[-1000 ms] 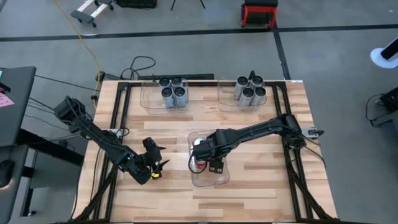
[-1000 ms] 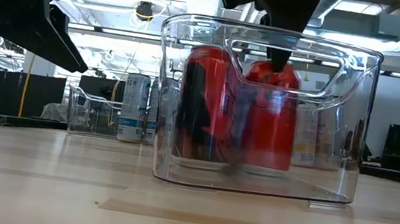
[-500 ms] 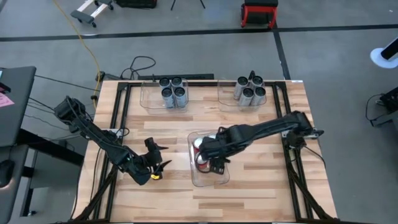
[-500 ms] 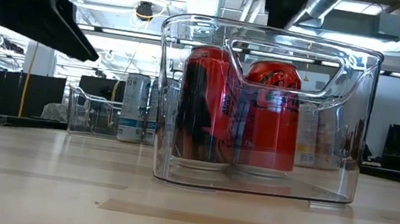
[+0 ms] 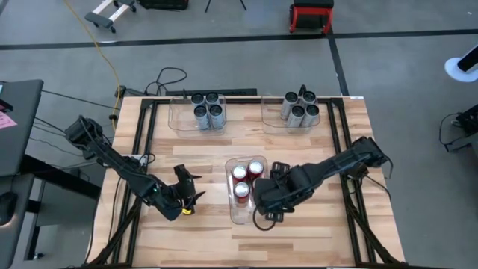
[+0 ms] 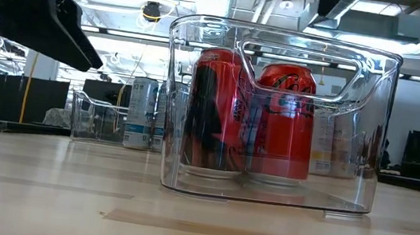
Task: Sort soda cans
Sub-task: Return to Home Position
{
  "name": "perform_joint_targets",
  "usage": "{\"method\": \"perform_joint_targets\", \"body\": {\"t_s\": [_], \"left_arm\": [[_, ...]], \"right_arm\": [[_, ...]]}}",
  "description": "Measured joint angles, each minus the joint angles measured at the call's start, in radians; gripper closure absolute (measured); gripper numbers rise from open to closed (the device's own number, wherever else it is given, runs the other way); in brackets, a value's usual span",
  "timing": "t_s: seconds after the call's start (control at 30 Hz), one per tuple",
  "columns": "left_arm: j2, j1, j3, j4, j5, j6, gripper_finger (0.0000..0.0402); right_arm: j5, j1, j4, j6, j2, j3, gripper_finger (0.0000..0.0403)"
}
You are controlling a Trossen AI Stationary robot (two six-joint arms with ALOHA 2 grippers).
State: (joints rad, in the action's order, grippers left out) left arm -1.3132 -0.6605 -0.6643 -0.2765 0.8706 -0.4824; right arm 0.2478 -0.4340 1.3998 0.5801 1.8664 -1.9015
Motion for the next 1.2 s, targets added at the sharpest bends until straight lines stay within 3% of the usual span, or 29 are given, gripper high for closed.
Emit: {"method": "perform_joint_targets", "body": {"t_s": [0.17, 0.3, 0.5, 0.6, 0.8, 0.93, 1.1, 1.2], "left_arm": [[0.000, 0.022, -0.012, 0.004, 0.014, -0.106, 0.0134], [0.000, 0.024, -0.036, 0.000, -0.046, -0.037, 0.0134], [0.000, 0.041, -0.082, -0.023, -0.053, -0.019, 0.0134], [0.000, 0.045, -0.118, -0.072, -0.015, -0.007, 0.0139], [0.061, 0.023, -0.161, -0.184, 0.077, -0.012, 0.0179], [0.133, -0.035, -0.151, -0.223, 0.134, -0.028, 0.0222], [0.182, -0.162, -0.150, -0.295, 0.352, -0.020, 0.0279], [0.216, -0.183, -0.150, -0.345, 0.353, -0.017, 0.0305]], "right_arm": [[0.059, -0.034, -0.022, -0.056, 0.000, 0.023, 0.0070], [0.097, -0.036, -0.017, -0.073, 0.000, 0.023, 0.0074], [0.397, -0.012, 0.025, 0.042, -0.002, 0.023, 0.0084], [0.436, -0.016, 0.039, 0.070, -0.003, 0.023, 0.0104], [0.475, -0.057, 0.047, 0.119, -0.004, 0.023, 0.0181], [0.625, -0.121, 0.067, 0.149, -0.004, 0.022, 0.0267], [0.830, -0.190, 0.173, 0.316, -0.004, 0.025, 0.0381], [0.909, -0.219, 0.172, 0.278, -0.021, 0.047, 0.0392]]}}
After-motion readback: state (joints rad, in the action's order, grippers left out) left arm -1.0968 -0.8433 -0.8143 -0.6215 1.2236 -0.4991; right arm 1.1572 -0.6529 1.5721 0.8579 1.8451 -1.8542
